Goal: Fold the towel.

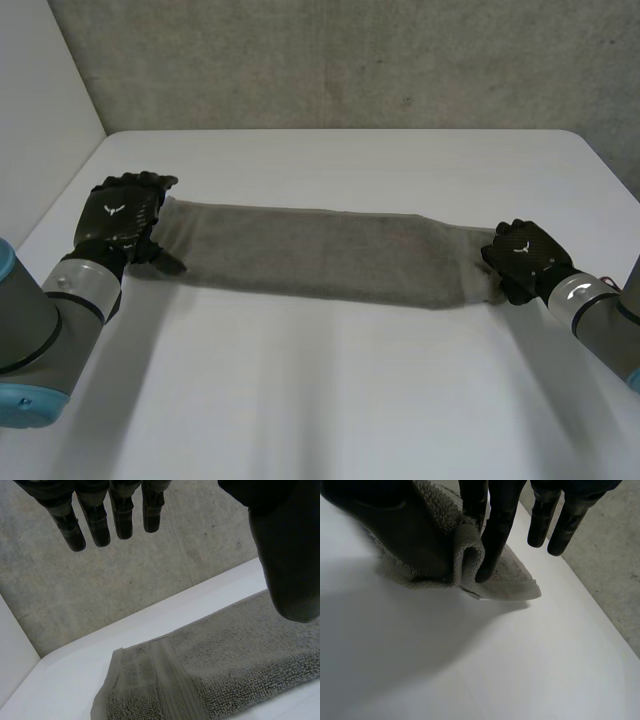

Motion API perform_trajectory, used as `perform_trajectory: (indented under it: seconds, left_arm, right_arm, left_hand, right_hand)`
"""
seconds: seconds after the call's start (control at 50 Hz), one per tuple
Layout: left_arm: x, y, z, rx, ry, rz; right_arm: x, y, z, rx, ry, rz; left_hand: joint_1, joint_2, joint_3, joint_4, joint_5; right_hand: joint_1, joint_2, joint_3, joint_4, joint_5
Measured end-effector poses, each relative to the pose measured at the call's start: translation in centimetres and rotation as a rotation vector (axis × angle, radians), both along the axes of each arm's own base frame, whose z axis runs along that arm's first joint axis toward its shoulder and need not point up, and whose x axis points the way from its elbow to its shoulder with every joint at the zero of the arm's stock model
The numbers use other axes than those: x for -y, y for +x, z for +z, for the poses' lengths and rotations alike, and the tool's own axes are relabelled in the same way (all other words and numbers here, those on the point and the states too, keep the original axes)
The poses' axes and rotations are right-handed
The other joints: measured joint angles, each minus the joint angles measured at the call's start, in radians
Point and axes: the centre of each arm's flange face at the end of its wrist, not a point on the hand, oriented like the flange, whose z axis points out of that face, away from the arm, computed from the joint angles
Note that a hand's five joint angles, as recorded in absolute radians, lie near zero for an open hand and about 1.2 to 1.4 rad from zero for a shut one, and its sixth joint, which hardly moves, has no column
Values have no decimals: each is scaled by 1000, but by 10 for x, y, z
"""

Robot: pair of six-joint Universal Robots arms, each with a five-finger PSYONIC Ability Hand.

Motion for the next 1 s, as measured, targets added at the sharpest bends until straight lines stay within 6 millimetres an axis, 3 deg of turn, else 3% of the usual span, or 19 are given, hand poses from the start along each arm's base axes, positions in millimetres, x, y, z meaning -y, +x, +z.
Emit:
perform_trajectory:
  seconds: [0.14,0.34,0.6,0.72,0.82,0.88,0.98,1.0]
  left_arm:
    - [0,0,-1,0,1,1]
    - [-1,1,0,0,0,3]
    - [0,4,12,-7,-35,14]
    - [1,5,15,-9,-46,17]
    - [1,5,16,-9,-48,17]
    - [1,4,16,-9,-48,16]
    - [1,4,15,-9,-46,15]
    - [1,4,15,-9,-46,15]
  right_arm:
    - [5,-9,3,3,0,-23]
    - [26,-38,12,0,-44,-58]
    - [72,-125,47,-99,-220,-115]
    - [88,-145,78,-128,-303,-133]
    - [93,-128,110,-134,-381,-87]
    - [89,-97,128,-124,-431,-16]
    - [66,-17,149,-78,-498,164]
    - [63,-9,150,-73,-502,181]
  left_hand:
    - [0,0,0,0,0]
    - [0,0,0,0,0]
    - [0,-1,0,0,0]
    - [0,-1,0,0,0]
    - [0,-1,0,0,0]
    - [0,-1,0,0,0]
    - [0,-1,0,0,0]
    - [0,-1,0,0,0]
  right_hand:
    - [0,0,0,0,0]
    - [0,0,0,0,0]
    - [0,0,0,0,0]
    - [5,0,0,0,0]
    - [6,1,0,0,0]
    - [6,7,0,0,0]
    - [6,15,0,0,0]
    - [6,16,0,0,0]
